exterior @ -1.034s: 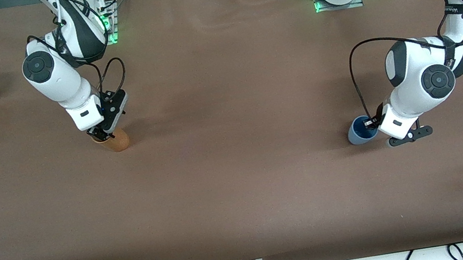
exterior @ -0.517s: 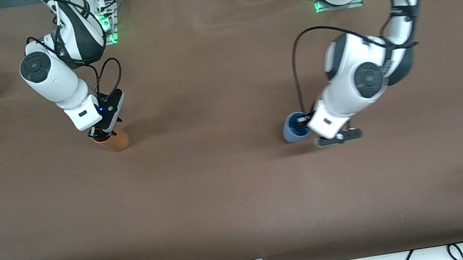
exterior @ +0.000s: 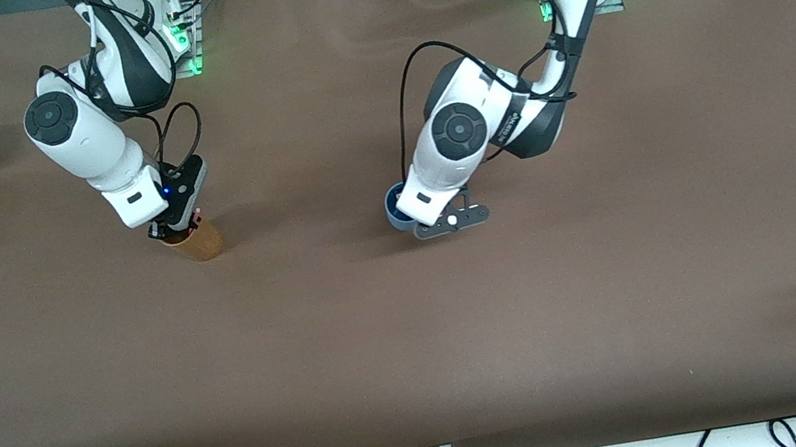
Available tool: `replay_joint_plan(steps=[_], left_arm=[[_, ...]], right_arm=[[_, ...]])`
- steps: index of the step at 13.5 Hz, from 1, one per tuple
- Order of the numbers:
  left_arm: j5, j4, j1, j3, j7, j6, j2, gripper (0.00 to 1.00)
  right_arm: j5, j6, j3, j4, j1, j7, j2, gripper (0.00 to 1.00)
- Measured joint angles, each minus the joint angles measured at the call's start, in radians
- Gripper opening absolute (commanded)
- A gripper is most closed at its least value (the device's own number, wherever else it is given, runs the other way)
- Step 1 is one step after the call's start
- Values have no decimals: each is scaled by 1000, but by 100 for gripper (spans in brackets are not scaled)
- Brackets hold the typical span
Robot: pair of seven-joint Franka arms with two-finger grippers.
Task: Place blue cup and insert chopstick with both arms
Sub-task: 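Move the cup mid-table with the left gripper while the right gripper lifts the chopstick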
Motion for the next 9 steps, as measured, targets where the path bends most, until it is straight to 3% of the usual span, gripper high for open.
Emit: replay_joint_plan(steps=[7,8,9], left_arm=[[87,20,-32,4,-105,26,58,0],[88,21,-35,4,-110,43,61,11],[88,22,-35,4,-112,46,62,55]], right_arm=[[0,-7,-8,6,-2,0,-38,0],[0,-17,-15,12,-3,0,-54,0],[1,-31,-19,23,-4,0,-69,0]])
